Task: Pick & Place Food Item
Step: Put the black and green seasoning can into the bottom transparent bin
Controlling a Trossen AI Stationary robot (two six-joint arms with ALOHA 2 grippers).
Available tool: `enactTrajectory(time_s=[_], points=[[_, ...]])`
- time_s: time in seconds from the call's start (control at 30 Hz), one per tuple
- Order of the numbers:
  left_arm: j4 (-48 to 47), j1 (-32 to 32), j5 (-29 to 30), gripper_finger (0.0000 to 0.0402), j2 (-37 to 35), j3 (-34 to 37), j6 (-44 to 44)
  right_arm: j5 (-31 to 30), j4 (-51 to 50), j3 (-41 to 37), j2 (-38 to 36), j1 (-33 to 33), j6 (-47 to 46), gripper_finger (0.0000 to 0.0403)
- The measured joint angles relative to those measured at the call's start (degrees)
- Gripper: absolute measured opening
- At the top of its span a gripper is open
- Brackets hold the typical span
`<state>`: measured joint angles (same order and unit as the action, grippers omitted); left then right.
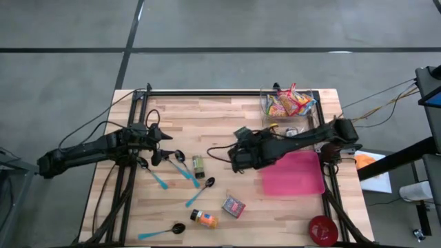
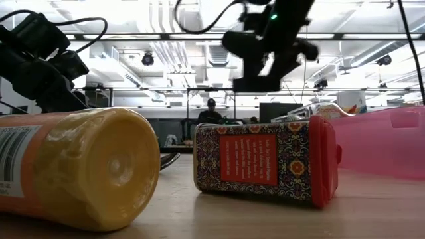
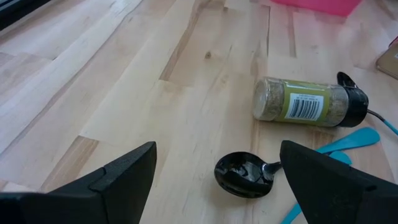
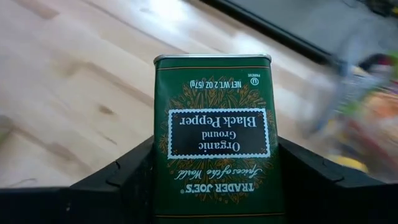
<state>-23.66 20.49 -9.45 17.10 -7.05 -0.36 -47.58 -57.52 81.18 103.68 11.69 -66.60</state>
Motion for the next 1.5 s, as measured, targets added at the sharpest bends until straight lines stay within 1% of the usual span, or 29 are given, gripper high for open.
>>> enactTrajectory(time_s=[0.13, 0.3, 0.47, 0.8, 1.03, 1.2, 1.33, 1.5], points=[[0.0, 0.0, 0.0, 0.0345, 0.0, 0.0, 0.0, -0.6, -8.7, -1.6, -3.8, 0.8, -7.5, 0.0258], [0.0, 0.0, 0.0, 0.0345, 0.0, 0.0, 0.0, -0.6, -14.8, -6.1, -8.8, 0.9, -14.3, 0.0250], [0.0, 0.0, 0.0, 0.0345, 0.0, 0.0, 0.0, 0.4, -16.9, -13.1, -15.2, 0.9, -19.5, 0.0254], [0.0, 0.0, 0.0, 0.0345, 0.0, 0.0, 0.0, 6.5, -17.7, -30.5, -30.6, 0.8, -30.7, 0.0260], [0.0, 0.0, 0.0, 0.0345, 0.0, 0.0, 0.0, 9.8, -20.1, -38.9, -37.5, -0.9, -38.1, 0.0261], [0.0, 0.0, 0.0, 0.0345, 0.0, 0.0, 0.0, 10.2, -20.7, -38.7, -37.6, -4.0, -36.2, 0.0261], [0.0, 0.0, 0.0, 0.0345, 0.0, 0.0, 0.0, 11.0, -22.3, -38.0, -36.0, -8.3, -34.1, 0.0261], [0.0, 0.0, 0.0, 0.0345, 0.0, 0.0, 0.0, 15.4, -22.5, -36.3, -35.9, -16.9, -25.3, 0.0262]])
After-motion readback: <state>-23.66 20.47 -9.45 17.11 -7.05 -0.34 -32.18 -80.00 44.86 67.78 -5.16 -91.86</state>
